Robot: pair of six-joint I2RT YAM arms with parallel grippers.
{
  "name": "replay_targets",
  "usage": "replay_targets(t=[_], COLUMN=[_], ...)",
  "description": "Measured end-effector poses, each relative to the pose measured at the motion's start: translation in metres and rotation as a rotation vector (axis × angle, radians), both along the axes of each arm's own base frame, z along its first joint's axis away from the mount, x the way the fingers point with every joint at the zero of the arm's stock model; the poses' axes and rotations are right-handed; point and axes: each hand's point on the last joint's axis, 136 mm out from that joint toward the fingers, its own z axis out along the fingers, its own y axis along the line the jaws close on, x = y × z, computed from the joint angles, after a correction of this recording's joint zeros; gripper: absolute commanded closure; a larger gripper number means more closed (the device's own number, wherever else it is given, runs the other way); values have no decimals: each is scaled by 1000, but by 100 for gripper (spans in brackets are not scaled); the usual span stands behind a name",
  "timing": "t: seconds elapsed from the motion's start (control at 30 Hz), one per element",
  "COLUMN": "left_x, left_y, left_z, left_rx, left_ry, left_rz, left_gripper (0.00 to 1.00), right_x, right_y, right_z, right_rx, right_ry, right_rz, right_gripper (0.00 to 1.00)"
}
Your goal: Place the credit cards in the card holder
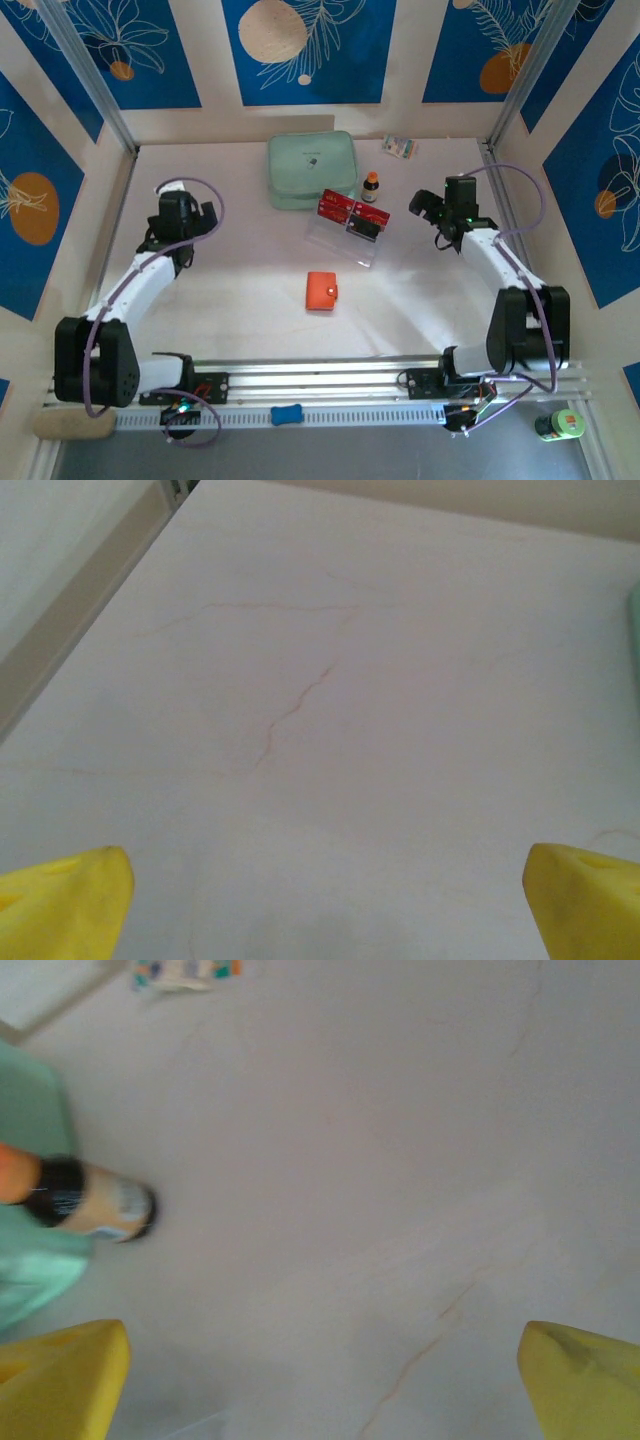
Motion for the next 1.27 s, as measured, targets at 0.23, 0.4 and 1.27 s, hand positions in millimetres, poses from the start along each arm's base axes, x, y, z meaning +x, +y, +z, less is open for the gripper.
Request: replay_targets(t=[0.23, 0.4, 1.27], left_x=[-11, -19, 11], left_y=[5, 3, -28], left_z=[-53, -83, -78], left_rx=[106, 138, 135], left_ry=[17, -14, -203], left_rz=[-51, -87, -267], left_gripper=[0, 0, 0], right_x=[5, -7, -5], right_y=[-1, 15, 27], right_z=[-41, -69, -54], right_rx=[-190, -251, -175], right_ry=[-11, -111, -351], right_rz=[105, 237, 366], right_gripper=[1, 1, 1])
